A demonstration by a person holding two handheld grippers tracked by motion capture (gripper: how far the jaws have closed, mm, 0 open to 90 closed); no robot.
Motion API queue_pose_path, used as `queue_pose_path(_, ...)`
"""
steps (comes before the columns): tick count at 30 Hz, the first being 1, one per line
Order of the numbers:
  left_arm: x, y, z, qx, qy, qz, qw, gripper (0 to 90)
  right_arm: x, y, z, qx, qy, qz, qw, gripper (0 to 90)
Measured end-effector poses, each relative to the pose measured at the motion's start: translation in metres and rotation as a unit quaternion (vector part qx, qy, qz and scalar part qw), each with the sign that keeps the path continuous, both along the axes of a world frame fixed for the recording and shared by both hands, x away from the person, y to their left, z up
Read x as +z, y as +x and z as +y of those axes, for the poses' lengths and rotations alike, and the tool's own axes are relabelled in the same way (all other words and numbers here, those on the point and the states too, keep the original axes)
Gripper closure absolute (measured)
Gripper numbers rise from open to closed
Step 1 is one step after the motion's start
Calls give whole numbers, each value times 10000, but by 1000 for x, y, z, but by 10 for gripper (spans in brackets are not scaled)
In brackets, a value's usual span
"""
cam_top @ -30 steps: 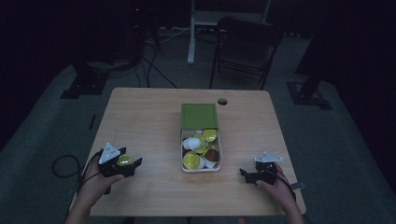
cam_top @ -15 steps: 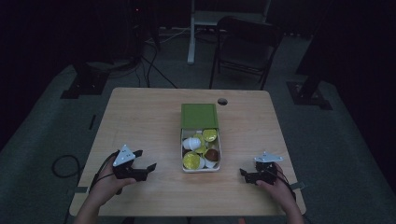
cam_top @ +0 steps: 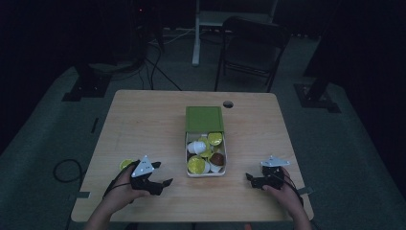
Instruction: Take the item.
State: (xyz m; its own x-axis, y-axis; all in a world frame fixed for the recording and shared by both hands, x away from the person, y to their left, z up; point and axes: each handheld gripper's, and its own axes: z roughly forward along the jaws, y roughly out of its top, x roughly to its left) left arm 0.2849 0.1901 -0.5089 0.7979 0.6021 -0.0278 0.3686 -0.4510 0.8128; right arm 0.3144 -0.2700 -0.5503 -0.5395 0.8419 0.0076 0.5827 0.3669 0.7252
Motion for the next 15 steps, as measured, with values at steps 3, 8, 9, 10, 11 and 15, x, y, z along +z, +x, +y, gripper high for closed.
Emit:
queue_pose_path(3,-4,-2,-4,-194,77,82,9997,195,0,0,0,-3,2,4,10000,126)
queue_pose_path(8,-11,-7,-11,-552,377,271,9974,195,0,0,0,-2,2,5,10000,126)
queue_pose_path(9,-12,-7,-12,-589,431,313,9968,195,0,0,0,-2,2,4,10000,126)
queue_pose_path(10,-14,-7,-13,-615,450,362,9964,195,0,0,0,-3,3,5,10000,126)
queue_pose_path(11,-15,-8,-14,-625,469,391,9962,195,0,0,0,-3,3,6,10000,126)
queue_pose_path(15,-17,-7,-14,-633,548,322,9960,194,0,0,0,-1,2,1,10000,126)
